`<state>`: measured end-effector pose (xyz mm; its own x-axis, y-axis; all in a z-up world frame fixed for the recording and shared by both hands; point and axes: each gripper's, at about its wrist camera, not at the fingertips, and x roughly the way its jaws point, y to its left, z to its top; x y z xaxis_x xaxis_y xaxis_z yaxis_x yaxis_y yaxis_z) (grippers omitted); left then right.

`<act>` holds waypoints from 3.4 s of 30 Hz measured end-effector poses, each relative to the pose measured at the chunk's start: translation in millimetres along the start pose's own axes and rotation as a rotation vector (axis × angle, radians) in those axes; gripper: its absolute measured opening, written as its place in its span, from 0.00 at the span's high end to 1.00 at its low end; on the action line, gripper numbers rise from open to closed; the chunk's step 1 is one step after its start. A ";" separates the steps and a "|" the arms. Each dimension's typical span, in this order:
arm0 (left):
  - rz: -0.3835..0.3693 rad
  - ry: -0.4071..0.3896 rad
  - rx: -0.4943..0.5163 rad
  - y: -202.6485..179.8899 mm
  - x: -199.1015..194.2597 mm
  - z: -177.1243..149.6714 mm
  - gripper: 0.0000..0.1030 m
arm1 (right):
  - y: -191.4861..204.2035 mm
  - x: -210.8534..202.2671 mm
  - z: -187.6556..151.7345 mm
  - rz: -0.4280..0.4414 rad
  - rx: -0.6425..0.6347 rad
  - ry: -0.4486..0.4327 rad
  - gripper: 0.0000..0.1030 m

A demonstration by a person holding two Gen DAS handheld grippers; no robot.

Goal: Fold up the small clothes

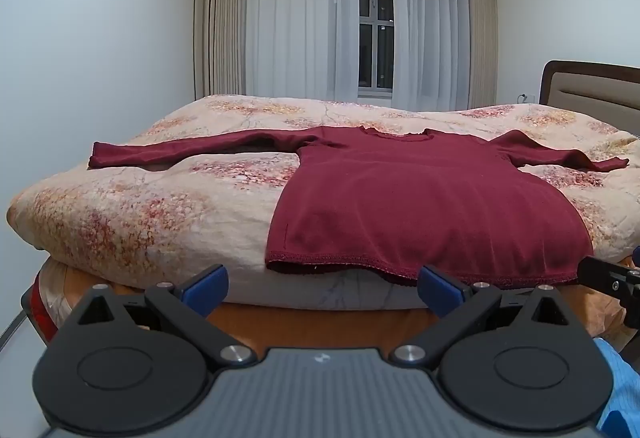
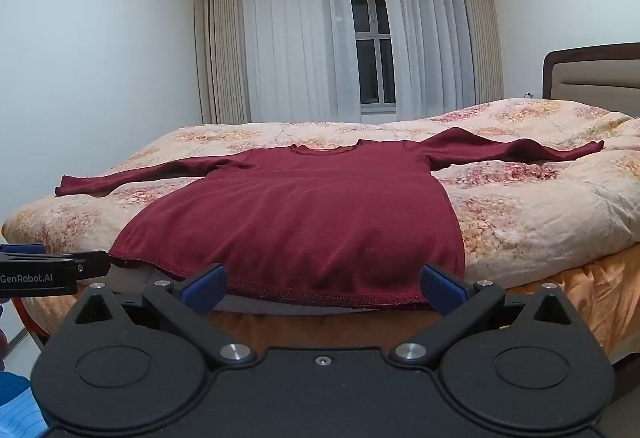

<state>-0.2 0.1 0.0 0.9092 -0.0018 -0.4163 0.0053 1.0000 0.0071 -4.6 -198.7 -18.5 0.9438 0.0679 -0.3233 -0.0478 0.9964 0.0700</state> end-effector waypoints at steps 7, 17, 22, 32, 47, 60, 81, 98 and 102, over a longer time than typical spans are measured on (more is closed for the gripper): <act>-0.008 0.006 -0.004 0.4 -0.2 -0.1 0.00 | -1.7 -1.4 0.6 0.000 -0.006 -0.001 0.00; -0.009 0.008 -0.004 1.6 1.0 -2.1 0.00 | 0.6 -1.2 -1.2 0.001 -0.007 -0.001 0.00; -0.009 0.007 -0.005 1.8 0.9 -2.4 0.00 | 0.5 -1.2 -1.2 0.001 -0.006 -0.001 0.00; -0.009 0.009 -0.006 1.8 1.2 -2.4 0.00 | 0.2 -1.1 -1.3 0.002 -0.005 -0.002 0.00; -0.010 0.010 -0.007 1.6 1.3 -2.0 0.00 | -0.4 -1.4 -1.6 0.003 -0.002 -0.002 0.00; -0.009 0.011 -0.008 1.5 1.3 -1.9 0.00 | -0.2 -1.4 -2.2 0.004 0.000 -0.002 0.00; -0.009 0.012 -0.008 1.8 1.5 -2.2 0.00 | -0.9 -1.6 -1.8 0.006 0.003 -0.002 0.00; -0.005 0.054 -0.004 -0.2 8.8 -6.2 0.00 | -0.5 5.3 -6.8 0.009 0.014 0.028 0.00; -0.006 0.089 -0.004 -0.1 15.4 -2.5 0.00 | -6.4 11.8 -5.3 0.034 0.040 0.061 0.00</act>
<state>12.7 0.0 -8.6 0.8686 -0.0071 -0.4954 0.0086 1.0000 0.0007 5.0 -204.1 -27.8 0.9203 0.1055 -0.3766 -0.0650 0.9908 0.1188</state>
